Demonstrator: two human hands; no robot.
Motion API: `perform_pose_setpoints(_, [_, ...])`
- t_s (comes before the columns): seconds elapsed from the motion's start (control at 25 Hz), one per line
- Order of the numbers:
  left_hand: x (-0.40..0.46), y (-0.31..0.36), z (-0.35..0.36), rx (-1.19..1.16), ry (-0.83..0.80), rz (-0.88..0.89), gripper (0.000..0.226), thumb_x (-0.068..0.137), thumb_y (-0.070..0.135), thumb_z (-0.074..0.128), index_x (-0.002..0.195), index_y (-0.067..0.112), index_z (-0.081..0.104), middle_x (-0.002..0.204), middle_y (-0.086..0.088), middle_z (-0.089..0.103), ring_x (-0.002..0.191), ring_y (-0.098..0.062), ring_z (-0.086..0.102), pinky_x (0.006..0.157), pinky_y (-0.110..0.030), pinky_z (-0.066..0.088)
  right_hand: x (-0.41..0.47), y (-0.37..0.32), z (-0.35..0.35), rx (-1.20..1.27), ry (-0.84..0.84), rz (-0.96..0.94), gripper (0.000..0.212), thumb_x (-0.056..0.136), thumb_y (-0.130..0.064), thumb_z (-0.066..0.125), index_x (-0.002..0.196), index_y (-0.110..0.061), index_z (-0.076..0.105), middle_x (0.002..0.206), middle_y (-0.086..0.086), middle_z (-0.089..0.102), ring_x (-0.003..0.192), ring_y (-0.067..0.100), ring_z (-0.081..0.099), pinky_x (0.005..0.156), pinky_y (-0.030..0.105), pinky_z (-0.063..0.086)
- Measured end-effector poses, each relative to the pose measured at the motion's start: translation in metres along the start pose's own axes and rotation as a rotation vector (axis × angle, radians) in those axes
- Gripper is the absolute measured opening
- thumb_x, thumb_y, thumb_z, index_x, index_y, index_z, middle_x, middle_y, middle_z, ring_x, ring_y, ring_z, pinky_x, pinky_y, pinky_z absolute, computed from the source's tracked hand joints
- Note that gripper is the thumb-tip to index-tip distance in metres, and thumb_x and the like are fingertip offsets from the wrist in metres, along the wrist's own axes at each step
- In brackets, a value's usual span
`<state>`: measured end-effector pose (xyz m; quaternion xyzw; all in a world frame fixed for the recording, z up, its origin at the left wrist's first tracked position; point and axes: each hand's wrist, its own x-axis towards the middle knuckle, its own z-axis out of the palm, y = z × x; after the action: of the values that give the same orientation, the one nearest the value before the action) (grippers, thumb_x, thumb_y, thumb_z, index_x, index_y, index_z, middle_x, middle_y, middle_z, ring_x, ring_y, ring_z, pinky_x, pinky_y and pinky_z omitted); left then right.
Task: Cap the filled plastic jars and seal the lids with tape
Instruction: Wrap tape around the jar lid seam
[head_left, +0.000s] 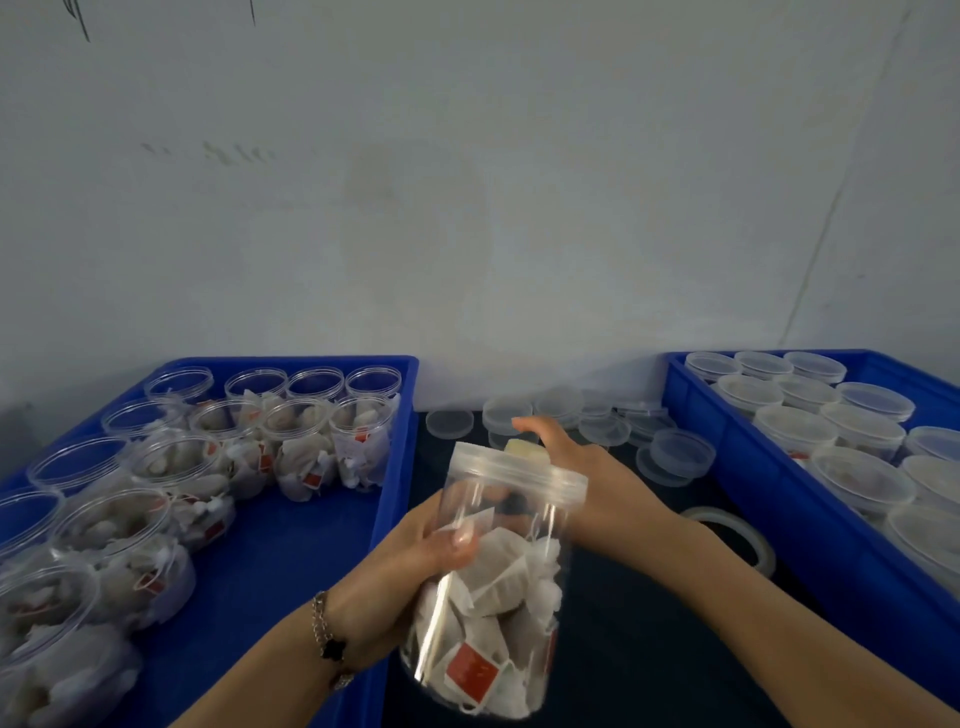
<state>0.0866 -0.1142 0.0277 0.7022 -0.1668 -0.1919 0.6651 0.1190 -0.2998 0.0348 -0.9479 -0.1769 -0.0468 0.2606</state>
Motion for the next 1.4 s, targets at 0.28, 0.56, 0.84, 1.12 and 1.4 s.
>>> perform_pose_setpoints(0.28, [0.002,-0.022,-0.021,-0.125,0.224,0.183,0.072,0.061,0.056,0.071,0.12,0.018,0.053,0.116,-0.006,0.066,0.102,-0.023,0.066,0.086,-0.039,0.054,-0.002,0.0,-0.002,-0.025,0.106,0.211,0.059,0.092,-0.021,0.045,0.144,-0.024,0.017,0.07,-0.008,0.056,0.062,0.01,0.054,0.055,0.03,0.04])
perform_pose_setpoints(0.56, [0.006,-0.022,0.003,0.286,0.271,0.035,0.072,0.051,0.053,0.081,0.111,0.037,0.044,0.103,0.018,0.065,0.086,0.005,0.064,0.059,-0.009,0.049,-0.011,-0.013,0.011,-0.244,0.036,0.218,0.078,0.091,-0.017,0.055,0.147,-0.02,0.002,0.079,-0.002,0.061,0.066,0.009,0.059,0.057,0.028,0.048])
perform_pose_setpoints(0.84, [0.0,-0.017,-0.016,-0.012,0.233,0.058,0.074,0.048,0.053,0.079,0.105,0.009,0.062,0.089,-0.01,0.071,0.077,-0.024,0.07,0.071,-0.036,0.057,-0.028,0.005,-0.008,0.355,-0.195,-0.082,0.097,0.079,-0.025,0.074,0.139,-0.053,0.004,0.096,-0.017,0.066,0.074,0.001,0.064,0.066,0.015,0.049])
perform_pose_setpoints(1.12, [-0.001,-0.011,-0.022,-0.207,0.188,0.019,0.058,0.055,0.043,0.081,0.098,0.008,0.064,0.089,-0.019,0.07,0.077,-0.033,0.067,0.069,-0.042,0.059,-0.04,0.001,-0.038,0.2,0.068,-0.159,0.052,0.071,-0.081,0.044,0.117,-0.072,0.021,0.069,-0.004,0.063,0.051,0.004,0.051,0.048,0.019,0.042])
perform_pose_setpoints(1.4, [0.001,-0.007,-0.019,-0.463,0.057,0.001,0.083,0.016,0.041,0.094,0.088,0.005,0.073,0.082,-0.021,0.069,0.066,-0.03,0.069,0.053,-0.034,0.056,-0.021,0.011,-0.043,-0.171,0.072,-0.002,0.052,0.087,-0.042,0.059,0.125,-0.045,0.025,0.065,-0.011,0.062,0.056,0.003,0.057,0.05,0.022,0.045])
